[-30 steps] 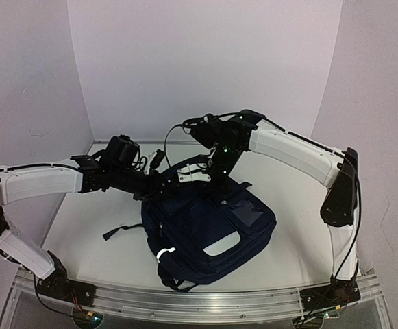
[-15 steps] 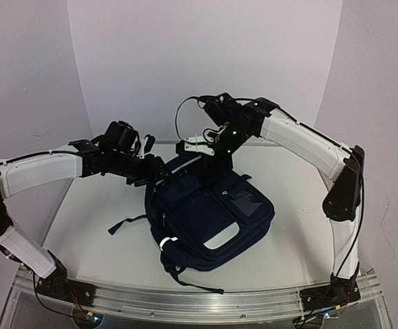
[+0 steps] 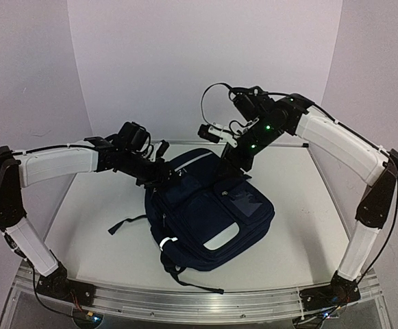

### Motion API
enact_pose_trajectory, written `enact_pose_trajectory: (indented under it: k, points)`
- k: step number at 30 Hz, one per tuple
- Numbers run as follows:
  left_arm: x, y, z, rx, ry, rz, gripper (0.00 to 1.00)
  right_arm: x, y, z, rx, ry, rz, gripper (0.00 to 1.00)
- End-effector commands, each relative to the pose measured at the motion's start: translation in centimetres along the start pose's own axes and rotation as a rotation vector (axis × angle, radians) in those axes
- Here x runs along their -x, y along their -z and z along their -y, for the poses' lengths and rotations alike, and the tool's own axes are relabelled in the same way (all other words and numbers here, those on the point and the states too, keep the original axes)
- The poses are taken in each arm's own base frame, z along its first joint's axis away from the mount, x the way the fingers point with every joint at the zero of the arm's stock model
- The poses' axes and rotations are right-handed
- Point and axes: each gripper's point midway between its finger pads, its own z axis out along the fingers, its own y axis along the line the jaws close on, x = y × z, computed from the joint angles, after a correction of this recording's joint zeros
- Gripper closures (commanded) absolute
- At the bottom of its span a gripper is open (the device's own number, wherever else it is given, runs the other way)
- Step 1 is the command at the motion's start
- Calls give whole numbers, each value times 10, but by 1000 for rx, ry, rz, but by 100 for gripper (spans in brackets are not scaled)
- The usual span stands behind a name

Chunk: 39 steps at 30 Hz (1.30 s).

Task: Pack the student bag
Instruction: Adjust the student bag at the center of the board.

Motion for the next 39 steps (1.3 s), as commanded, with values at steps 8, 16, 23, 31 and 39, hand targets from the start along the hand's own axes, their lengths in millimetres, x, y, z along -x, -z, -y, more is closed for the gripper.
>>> enact_pose_trajectory:
  k: [8,16,23,31,39]
  points:
    - [14,13,48,-196,-100,0,77,-15,29,27,-31,-169,38,35]
    - [1,20,69,-250,-154,-14,91,-19,29,27,-38,-161,27,35]
    - [-27,4,81,-235,-246,-85,91,-23,26,29,-42,-164,7,35]
    - [-57,-23,82,-200,-317,-182,91,-46,17,28,-29,-195,-44,36]
    - [-79,-49,72,-147,-368,-281,86,-70,14,31,-27,-231,-91,36]
